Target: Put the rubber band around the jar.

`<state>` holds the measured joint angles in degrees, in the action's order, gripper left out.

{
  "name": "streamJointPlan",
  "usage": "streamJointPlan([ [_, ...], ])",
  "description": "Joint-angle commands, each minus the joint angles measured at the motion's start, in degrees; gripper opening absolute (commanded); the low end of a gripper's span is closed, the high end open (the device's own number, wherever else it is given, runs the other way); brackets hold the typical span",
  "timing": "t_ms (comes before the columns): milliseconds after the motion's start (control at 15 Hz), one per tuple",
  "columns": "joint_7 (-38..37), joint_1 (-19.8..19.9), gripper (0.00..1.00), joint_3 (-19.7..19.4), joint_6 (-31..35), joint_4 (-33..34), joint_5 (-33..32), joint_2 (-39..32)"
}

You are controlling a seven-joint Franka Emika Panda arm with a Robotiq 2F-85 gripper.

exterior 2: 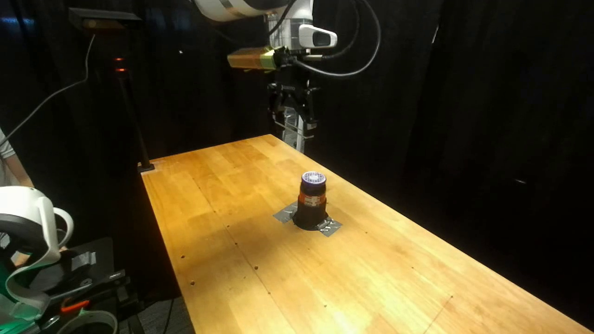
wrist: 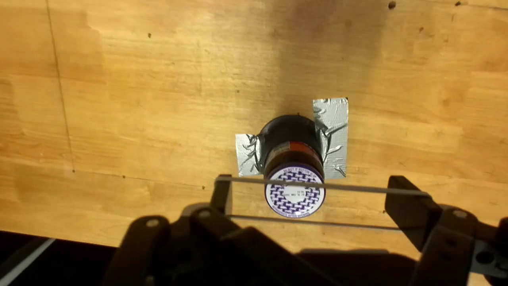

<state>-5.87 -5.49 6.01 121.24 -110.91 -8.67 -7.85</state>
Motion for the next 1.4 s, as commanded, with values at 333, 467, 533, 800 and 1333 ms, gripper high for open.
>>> streamJointPlan([
  [333,-3.4,-2.2,1.0,-1.9,14.8,6.8,-2.1,-12.1],
  [467,-3.5,-2.6,1.0,-2.6,16.7,7.9,-2.9,-14.4],
  [533,-3.4,-2.7,1.0,-3.0,17.4,8.6,-3.3,-15.6],
  [800,-3.3,-3.3,1.0,-4.5,19.6,10.4,-3.7,-19.7],
  [1333,-2.5,-3.5,1.0,-4.9,21.2,11.4,-1.9,-23.8],
])
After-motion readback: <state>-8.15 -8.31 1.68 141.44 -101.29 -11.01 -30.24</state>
